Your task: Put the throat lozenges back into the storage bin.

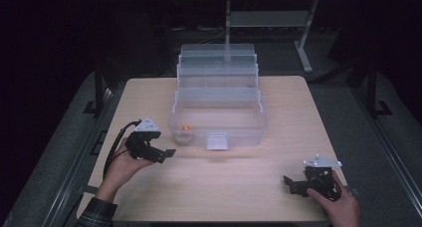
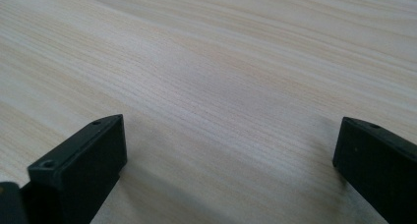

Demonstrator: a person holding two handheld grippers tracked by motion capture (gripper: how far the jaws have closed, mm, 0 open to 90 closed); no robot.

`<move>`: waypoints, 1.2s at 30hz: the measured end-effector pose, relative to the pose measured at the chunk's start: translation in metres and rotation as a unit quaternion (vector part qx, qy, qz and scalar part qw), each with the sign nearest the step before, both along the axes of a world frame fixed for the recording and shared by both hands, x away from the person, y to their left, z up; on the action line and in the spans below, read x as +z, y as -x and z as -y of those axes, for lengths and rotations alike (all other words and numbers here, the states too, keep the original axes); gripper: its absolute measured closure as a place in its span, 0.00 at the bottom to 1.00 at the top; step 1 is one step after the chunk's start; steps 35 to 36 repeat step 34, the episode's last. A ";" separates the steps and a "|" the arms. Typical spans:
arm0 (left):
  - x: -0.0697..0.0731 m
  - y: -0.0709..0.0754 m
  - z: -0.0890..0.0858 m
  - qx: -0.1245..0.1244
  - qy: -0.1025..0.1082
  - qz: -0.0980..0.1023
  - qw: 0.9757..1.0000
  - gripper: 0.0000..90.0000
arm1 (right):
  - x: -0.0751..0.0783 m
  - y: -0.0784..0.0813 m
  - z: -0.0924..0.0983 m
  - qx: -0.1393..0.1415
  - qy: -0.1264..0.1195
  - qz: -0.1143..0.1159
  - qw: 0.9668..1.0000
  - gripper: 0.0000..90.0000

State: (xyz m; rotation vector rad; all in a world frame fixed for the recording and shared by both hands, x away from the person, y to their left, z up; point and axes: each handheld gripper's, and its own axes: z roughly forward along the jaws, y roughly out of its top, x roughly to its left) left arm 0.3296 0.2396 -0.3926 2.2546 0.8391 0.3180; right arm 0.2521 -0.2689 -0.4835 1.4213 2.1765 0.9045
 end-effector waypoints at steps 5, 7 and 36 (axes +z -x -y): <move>-0.011 0.008 -0.007 0.005 -0.004 -0.004 1.000 0.13 | 0.000 0.000 0.000 0.000 0.000 0.000 1.000 0.00; -0.016 0.011 -0.008 0.009 -0.002 -0.003 1.000 0.13 | 0.000 0.000 0.000 0.000 0.000 0.000 1.000 0.00; -0.074 0.041 -0.026 0.022 -0.016 -0.020 0.999 0.12 | 0.000 0.000 0.000 -0.001 0.000 0.000 1.000 0.00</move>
